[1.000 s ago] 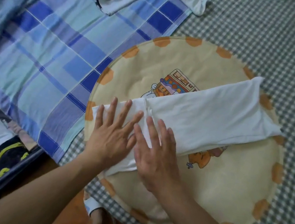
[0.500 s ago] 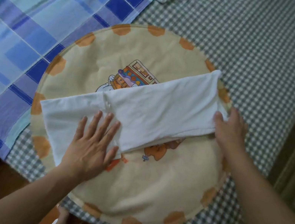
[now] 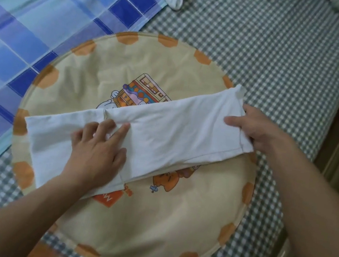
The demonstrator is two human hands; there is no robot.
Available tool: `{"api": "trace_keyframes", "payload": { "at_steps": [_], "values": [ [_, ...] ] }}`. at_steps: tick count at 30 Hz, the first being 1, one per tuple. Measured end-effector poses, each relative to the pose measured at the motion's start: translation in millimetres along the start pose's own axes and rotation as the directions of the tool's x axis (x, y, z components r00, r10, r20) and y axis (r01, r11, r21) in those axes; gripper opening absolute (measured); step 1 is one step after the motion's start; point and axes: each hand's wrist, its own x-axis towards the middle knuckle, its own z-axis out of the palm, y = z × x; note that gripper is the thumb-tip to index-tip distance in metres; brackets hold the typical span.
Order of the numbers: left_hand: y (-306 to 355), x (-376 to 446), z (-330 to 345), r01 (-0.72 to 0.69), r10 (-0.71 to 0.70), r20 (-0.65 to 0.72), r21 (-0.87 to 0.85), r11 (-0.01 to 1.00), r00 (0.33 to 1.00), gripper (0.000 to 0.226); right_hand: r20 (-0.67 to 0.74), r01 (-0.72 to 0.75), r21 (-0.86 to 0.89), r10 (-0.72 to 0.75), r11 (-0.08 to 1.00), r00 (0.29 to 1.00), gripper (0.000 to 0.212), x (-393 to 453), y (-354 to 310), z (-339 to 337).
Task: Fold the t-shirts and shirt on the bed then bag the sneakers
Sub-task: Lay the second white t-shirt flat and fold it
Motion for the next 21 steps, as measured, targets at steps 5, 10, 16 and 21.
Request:
{"api": "trace_keyframes", "payload": {
  "at_steps": [5, 10, 16, 21],
  "values": [
    [-25.1, -27.2, -32.1, 0.053, -0.189, -0.177, -0.579, 0.814, 0.966, 0.039, 0.054, 0.244, -0.225, -0.238, 0.943, 0.970, 0.051, -70.0, -50.8, 39.7],
    [-53.2, -56.5, -34.6, 0.291, -0.389, -0.151, -0.436, 0.851, 0.909, 0.043, 0.122, 0.355, -0.661, -0.371, 0.661, 0.920, 0.059, -82.5, -44.7, 159.8],
    [-52.0, -60.5, -21.0, 0.381, -0.442, -0.103, -0.357, 0.853, 0.891, 0.062, -0.102, 0.440, -0.606, -0.614, 0.662, 0.783, 0.047, -68.7, -16.4, 201.2],
    [-49.3, -62.4, -23.9, 0.515, -0.637, 0.027, -0.615, 0.597, 0.770, 0.063, -0.025, 0.504, -0.797, -0.852, 0.333, 0.523, 0.056, -20.5, -9.4, 174.2]
  ]
}}
